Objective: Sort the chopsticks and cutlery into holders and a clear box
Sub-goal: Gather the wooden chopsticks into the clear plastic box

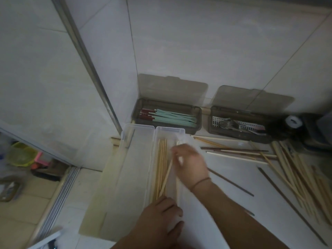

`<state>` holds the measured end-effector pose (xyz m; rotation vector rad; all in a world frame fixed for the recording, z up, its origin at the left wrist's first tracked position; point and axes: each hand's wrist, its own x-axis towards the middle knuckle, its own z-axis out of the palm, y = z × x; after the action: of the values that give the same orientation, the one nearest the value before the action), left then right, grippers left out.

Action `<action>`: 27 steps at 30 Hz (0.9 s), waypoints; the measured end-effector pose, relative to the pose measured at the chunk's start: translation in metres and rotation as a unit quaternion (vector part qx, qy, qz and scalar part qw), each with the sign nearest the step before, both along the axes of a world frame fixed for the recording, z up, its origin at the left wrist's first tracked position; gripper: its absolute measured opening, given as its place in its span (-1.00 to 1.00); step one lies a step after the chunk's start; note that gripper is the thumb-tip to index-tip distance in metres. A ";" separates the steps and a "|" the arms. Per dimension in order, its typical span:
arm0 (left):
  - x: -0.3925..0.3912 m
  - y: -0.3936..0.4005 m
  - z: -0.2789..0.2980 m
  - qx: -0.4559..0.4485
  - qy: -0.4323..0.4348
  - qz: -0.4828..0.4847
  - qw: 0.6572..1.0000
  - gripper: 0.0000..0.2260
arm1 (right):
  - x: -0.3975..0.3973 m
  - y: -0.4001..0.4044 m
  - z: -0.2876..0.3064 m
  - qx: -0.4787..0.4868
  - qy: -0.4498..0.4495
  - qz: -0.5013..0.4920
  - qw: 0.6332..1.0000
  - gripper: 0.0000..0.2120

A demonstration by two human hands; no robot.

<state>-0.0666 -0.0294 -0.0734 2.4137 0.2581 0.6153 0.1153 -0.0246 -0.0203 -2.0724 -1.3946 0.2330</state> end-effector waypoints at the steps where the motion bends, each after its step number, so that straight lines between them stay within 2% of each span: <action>1: 0.000 0.000 0.000 -0.004 0.006 0.002 1.000 -0.80 | 0.017 -0.006 -0.002 0.052 -0.011 -0.053 0.997 -0.81; 2: 0.000 -0.001 0.001 -0.006 0.009 0.002 1.000 -0.79 | 0.037 -0.013 -0.005 0.059 -0.012 -0.103 0.993 -0.85; 3: 0.000 -0.001 0.001 -0.004 0.011 0.002 1.000 -0.79 | 0.058 -0.019 -0.010 0.028 -0.013 -0.150 0.988 -0.87; 5: 0.000 -0.002 0.002 0.005 0.016 -0.005 1.000 -0.79 | 0.101 -0.035 -0.027 -0.107 -0.026 -0.214 0.971 -0.86; 7: 0.000 -0.001 0.003 0.009 0.025 -0.010 1.000 -0.80 | 0.129 -0.054 -0.043 -0.212 -0.060 -0.224 0.949 -0.84; 9: 0.000 -0.001 0.003 0.004 0.024 -0.011 1.000 -0.82 | 0.141 -0.070 -0.052 -0.247 -0.087 -0.219 0.940 -0.84; 14: 0.001 -0.001 0.002 -0.007 0.022 -0.013 1.000 -0.83 | 0.149 -0.088 -0.064 -0.262 -0.155 -0.191 0.933 -0.87; 18: 0.001 -0.001 0.002 -0.004 0.031 -0.016 0.999 -0.85 | 0.145 -0.095 -0.070 -0.235 -0.134 -0.190 0.944 -0.80; 21: 0.001 -0.001 0.003 -0.007 0.031 -0.018 0.999 -0.86 | 0.144 -0.101 -0.075 -0.195 -0.171 -0.164 0.952 -0.84; 25: 0.001 -0.001 0.005 -0.005 0.038 -0.014 0.999 -0.88 | 0.146 -0.101 -0.075 -0.200 -0.146 -0.192 0.949 -0.86; 27: 0.001 -0.001 0.006 -0.005 0.040 -0.015 0.999 -0.88 | 0.148 -0.102 -0.077 -0.187 -0.176 -0.155 0.954 -0.87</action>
<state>-0.0652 -0.0303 -0.0671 2.4306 0.2576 0.5026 0.2633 -0.1270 -0.0972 -2.7211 -1.2635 -0.0104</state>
